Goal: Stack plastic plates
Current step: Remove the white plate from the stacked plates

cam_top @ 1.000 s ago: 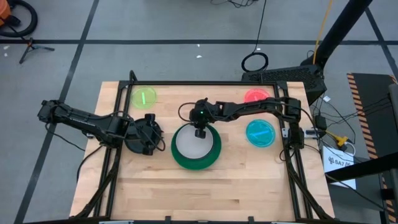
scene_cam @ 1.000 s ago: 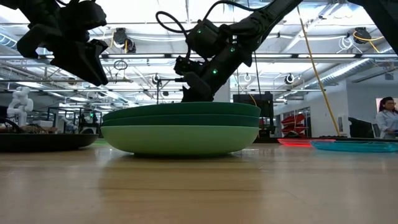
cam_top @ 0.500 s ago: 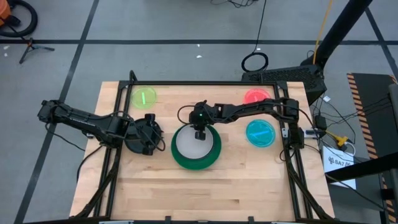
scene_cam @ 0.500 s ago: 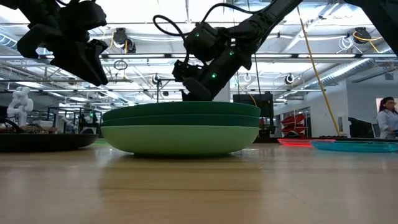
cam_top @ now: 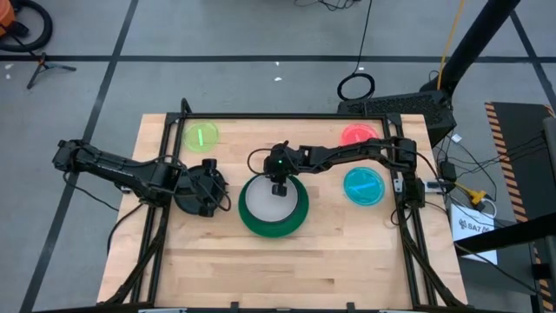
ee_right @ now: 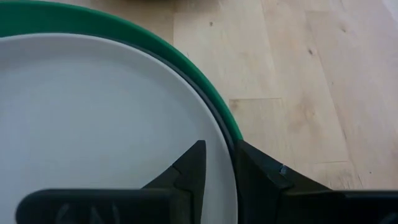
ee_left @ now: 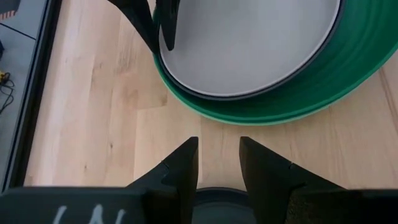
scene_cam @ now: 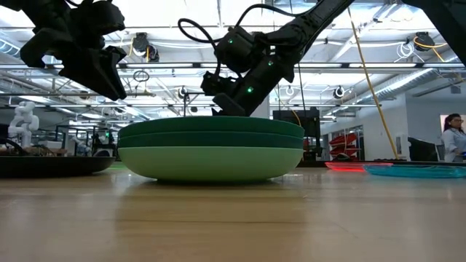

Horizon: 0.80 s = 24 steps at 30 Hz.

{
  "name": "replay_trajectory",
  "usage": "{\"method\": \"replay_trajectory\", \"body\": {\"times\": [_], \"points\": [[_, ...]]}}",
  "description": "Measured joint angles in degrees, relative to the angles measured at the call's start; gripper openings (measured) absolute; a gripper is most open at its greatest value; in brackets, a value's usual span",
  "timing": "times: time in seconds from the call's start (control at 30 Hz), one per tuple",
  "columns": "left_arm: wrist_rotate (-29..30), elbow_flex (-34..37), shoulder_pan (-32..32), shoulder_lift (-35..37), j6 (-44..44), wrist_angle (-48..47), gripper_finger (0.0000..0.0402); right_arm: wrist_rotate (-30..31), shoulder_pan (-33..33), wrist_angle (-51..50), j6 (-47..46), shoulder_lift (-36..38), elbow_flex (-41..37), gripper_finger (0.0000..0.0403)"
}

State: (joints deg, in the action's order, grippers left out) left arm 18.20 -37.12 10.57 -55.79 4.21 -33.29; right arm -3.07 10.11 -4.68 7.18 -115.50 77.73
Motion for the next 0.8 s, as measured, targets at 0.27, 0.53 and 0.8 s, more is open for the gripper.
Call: {"method": "replay_trajectory", "body": {"times": [0.27,0.53,0.8], "points": [[0.0,0.0,0.0,0.0,0.0,0.0,0.0124,-1.6,0.0,-0.3,0.2,-0.1,0.0,0.0082],[0.0,0.0,0.0,0.0,0.0,0.0,0.0124,-1.7,-0.1,-0.3,1.1,-0.1,0.0,0.0082],[0.0,0.0,0.0,0.0,-0.6,0.0,0.0124,-1.7,-0.1,-0.3,1.3,-0.1,0.0,0.0082]]}}
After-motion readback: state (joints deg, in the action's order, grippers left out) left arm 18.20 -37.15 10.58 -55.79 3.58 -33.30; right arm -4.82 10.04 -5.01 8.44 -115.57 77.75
